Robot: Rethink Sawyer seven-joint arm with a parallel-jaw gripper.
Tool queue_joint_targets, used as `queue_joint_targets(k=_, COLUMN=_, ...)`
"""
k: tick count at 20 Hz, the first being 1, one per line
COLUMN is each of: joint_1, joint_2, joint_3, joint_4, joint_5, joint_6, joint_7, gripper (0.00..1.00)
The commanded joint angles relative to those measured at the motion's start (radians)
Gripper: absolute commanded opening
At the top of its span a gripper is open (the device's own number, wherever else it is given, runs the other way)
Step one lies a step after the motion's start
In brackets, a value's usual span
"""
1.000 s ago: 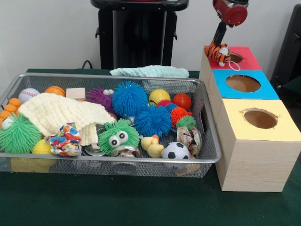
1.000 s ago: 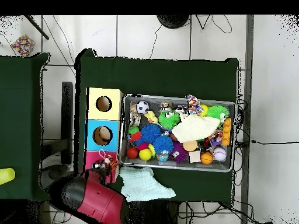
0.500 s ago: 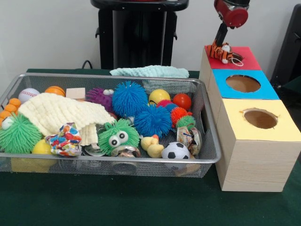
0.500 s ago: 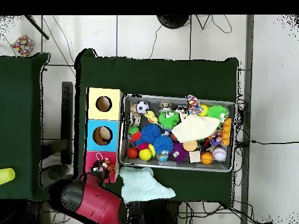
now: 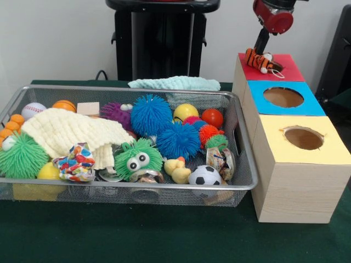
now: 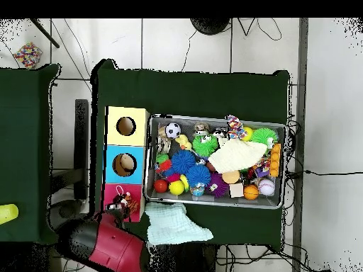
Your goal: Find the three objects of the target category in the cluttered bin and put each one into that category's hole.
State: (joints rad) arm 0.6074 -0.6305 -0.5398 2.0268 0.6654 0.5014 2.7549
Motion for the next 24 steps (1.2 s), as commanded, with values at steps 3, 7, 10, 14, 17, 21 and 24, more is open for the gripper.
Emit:
queue_joint_targets(k=3, joint_1=-0.005, joint_2=0.033, joint_3=0.157, joint_4=0.046, joint_5=0.019, joint_6=-0.095, joint_7=0.155, gripper=0.00)
queue_joint_targets(k=7, joint_1=0.016, joint_2=0.026, joint_3=0.146, joint_4=0.038, joint_5=0.029, joint_6=-0.071, joint_7=0.192, gripper=0.00)
queue_joint_targets(k=10, joint_1=0.015, joint_2=0.017, joint_3=0.160, joint_4=0.042, joint_5=0.043, joint_6=-0.075, joint_7=0.197, gripper=0.00)
queue_joint_targets(k=14, joint_1=0.010, joint_2=0.025, joint_3=0.175, joint_4=0.043, joint_5=0.053, joint_6=-0.097, joint_7=0.198, gripper=0.00)
queue_joint_targets(k=17, joint_1=0.012, joint_2=0.026, joint_3=0.172, joint_4=0.042, joint_5=0.049, joint_6=-0.093, joint_7=0.202, gripper=0.00)
queue_joint_targets(k=21, joint_1=0.012, joint_2=0.026, joint_3=0.175, joint_4=0.041, joint_5=0.049, joint_6=-0.095, joint_7=0.205, gripper=0.00)
queue_joint_targets(k=24, joint_1=0.019, joint_2=0.042, joint_3=0.165, joint_4=0.029, joint_5=0.042, joint_6=-0.105, joint_7=0.211, gripper=0.00)
